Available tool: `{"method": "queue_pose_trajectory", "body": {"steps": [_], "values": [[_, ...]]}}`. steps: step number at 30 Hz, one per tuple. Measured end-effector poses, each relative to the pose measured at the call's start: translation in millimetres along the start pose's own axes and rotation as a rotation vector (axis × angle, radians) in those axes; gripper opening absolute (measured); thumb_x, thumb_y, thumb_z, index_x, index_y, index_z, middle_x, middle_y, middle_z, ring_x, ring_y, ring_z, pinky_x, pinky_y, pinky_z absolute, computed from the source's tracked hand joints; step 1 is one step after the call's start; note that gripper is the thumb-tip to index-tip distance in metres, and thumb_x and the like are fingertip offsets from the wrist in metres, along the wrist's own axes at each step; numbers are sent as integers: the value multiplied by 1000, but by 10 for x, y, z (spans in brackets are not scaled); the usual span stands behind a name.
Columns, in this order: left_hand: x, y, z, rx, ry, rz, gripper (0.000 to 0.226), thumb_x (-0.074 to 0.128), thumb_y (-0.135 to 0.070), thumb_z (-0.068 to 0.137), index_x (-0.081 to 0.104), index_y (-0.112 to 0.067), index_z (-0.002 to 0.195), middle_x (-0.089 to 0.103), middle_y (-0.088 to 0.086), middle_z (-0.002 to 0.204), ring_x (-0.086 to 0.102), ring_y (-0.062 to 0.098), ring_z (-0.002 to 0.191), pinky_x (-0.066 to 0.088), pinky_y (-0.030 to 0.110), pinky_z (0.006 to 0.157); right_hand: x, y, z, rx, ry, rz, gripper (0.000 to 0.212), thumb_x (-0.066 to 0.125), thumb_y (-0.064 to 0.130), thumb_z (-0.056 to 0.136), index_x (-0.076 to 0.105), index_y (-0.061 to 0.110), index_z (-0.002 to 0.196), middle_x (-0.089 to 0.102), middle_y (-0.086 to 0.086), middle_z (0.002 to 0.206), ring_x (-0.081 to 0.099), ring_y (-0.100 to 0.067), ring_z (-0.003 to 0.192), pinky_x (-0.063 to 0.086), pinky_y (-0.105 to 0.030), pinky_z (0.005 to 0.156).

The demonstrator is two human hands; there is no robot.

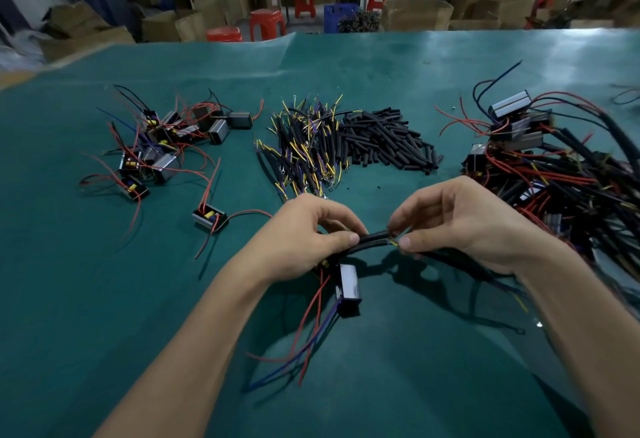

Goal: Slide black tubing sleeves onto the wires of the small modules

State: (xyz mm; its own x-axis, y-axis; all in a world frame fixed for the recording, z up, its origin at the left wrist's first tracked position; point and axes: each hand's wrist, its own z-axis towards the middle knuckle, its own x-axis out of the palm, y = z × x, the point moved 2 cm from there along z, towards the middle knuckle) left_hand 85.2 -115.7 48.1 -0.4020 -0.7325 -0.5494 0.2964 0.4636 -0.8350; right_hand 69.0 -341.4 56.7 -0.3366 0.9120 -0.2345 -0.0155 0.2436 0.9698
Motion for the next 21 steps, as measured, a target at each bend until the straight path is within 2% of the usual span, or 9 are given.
{"method": "queue_pose_trajectory", "body": {"steps": [5,8,10,13,16,18,21], "values": [[19,-94,82,35,29,205,14,73,-16,90,79,-28,89,74,-7,76,62,4,65,43,15,64,-28,-3,-7,7,-1,-63,23,84,-11,69,78,4,86,76,-18,81,71,-29,67,61,-28,65],[55,-143,109,53,28,265,14,72,-17,89,79,-29,89,73,-7,75,55,-2,57,39,10,60,4,-1,-2,-5,-8,-101,24,85,-11,69,78,5,86,76,-16,78,71,-25,64,60,-27,63],[88,-144,118,57,32,267,15,69,-16,90,79,-27,89,69,-7,72,51,-3,53,37,11,58,20,2,7,-16,-19,-122,23,87,-7,67,79,6,84,76,-15,77,70,-22,61,58,-25,62],[113,-99,113,33,49,138,14,64,-15,94,77,-18,88,63,-8,66,49,1,55,39,19,59,6,13,4,-17,-44,-31,29,89,7,59,79,7,86,76,-14,77,70,-23,63,59,-26,66],[142,-70,106,24,107,-44,16,66,-15,97,75,-5,88,70,-6,68,55,2,58,43,15,57,-2,8,4,-16,-53,-11,32,90,13,55,79,8,85,76,-13,78,70,-20,65,60,-25,69],[166,-23,99,13,97,-154,15,64,-9,97,73,0,89,69,-5,65,56,2,58,42,12,58,6,1,12,-4,-58,-25,29,91,11,56,79,9,82,76,-15,78,70,-20,64,60,-26,69],[233,70,81,-24,67,-353,12,63,-3,96,72,1,89,67,1,66,58,8,61,48,17,63,19,-26,27,18,-74,-81,22,91,-2,64,77,8,77,74,-17,73,67,-23,61,56,-31,65]]}}
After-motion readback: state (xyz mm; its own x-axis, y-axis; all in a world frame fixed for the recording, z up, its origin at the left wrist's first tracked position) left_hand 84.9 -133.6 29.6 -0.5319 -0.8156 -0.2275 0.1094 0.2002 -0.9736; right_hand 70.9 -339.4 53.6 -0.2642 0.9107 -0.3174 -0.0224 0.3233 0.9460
